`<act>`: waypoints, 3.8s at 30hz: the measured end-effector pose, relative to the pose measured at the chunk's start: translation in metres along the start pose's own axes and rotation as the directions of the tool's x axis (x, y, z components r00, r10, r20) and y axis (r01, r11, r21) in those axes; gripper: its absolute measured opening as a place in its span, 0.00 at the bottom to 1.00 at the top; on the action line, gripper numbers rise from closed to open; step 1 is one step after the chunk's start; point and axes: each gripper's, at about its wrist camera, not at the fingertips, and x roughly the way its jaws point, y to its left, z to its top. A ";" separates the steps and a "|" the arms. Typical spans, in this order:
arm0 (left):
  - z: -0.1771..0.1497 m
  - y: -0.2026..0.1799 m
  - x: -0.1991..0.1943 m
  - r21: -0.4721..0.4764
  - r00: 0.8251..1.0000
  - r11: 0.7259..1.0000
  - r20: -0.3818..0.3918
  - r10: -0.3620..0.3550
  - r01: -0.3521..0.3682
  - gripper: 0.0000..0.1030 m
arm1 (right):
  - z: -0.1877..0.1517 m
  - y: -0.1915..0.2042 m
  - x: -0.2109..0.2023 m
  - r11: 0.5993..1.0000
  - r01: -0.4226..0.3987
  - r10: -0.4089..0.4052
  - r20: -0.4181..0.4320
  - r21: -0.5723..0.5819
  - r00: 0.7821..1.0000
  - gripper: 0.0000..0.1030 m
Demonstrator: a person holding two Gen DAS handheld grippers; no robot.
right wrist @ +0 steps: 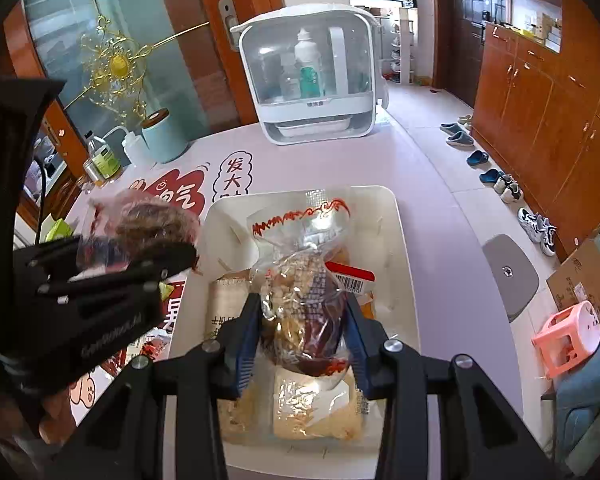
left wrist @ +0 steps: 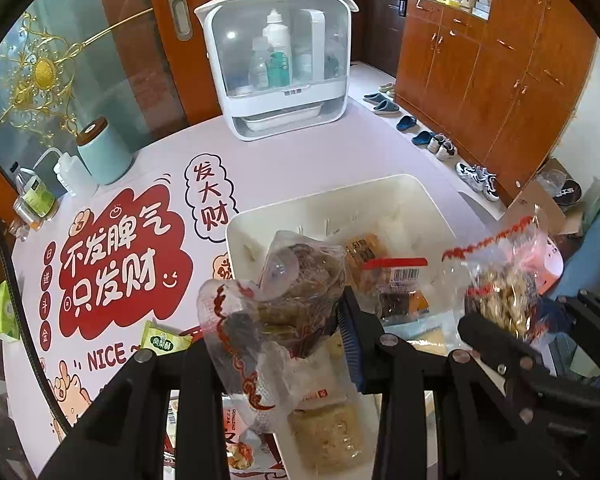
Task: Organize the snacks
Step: 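Carry both nut bags over the white tray and release them inside, then withdraw both tools from the tray toward the remaining snacks, then grasp the brown snowflake-print wrapper with the left tool while the right grasps the red-white bag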
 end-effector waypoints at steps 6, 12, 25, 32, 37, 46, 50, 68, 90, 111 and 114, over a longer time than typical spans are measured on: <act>0.003 -0.004 0.002 -0.009 1.000 1.000 -0.015 0.019 -0.019 0.51 | 0.000 -0.003 0.005 1.000 -0.023 0.022 -0.022 -0.022 1.000 0.39; 0.002 -0.002 -0.010 -0.018 0.998 0.999 0.034 0.050 -0.049 0.86 | 0.004 -0.006 0.006 0.999 -0.045 0.045 -0.029 -0.021 0.999 0.48; -0.011 0.014 -0.014 -0.074 0.999 0.996 0.000 0.048 -0.048 0.86 | 0.003 -0.004 0.007 0.999 -0.036 0.036 -0.037 -0.014 0.999 0.51; -0.018 0.022 -0.017 -0.088 0.999 0.995 -0.003 0.043 -0.043 0.86 | 0.000 0.004 0.008 0.999 -0.032 0.031 -0.047 -0.023 0.998 0.51; -0.023 0.030 -0.022 -0.096 0.999 0.995 0.000 0.039 -0.039 0.86 | -0.002 0.010 0.007 0.999 -0.032 0.031 -0.046 -0.029 0.998 0.51; -0.037 0.050 -0.037 -0.100 0.999 0.994 0.018 0.035 -0.033 0.86 | -0.006 0.026 0.004 0.999 -0.026 0.024 -0.048 -0.032 0.999 0.51; -0.045 0.066 -0.045 -0.107 0.999 0.993 0.025 0.043 -0.040 0.86 | -0.008 0.038 0.003 0.999 -0.017 0.016 -0.047 -0.034 0.999 0.51; -0.103 0.202 -0.059 -0.174 0.992 0.976 -0.024 0.125 -0.128 0.86 | -0.022 0.136 0.016 0.999 -0.024 0.022 -0.074 -0.038 0.997 0.51; -0.189 0.216 0.024 0.378 0.986 0.921 -0.162 -0.037 0.096 0.86 | -0.074 0.210 0.100 0.997 0.015 0.005 -0.245 0.079 0.970 0.51; -0.218 0.206 0.082 0.416 0.939 0.864 -0.303 -0.164 0.285 0.71 | -0.086 0.213 0.110 0.970 0.195 -0.150 -0.274 0.148 0.950 0.52; -0.216 0.211 0.080 0.392 0.941 0.878 -0.294 -0.165 0.276 0.58 | -0.088 0.209 0.109 0.964 0.201 -0.148 -0.278 0.173 0.949 0.52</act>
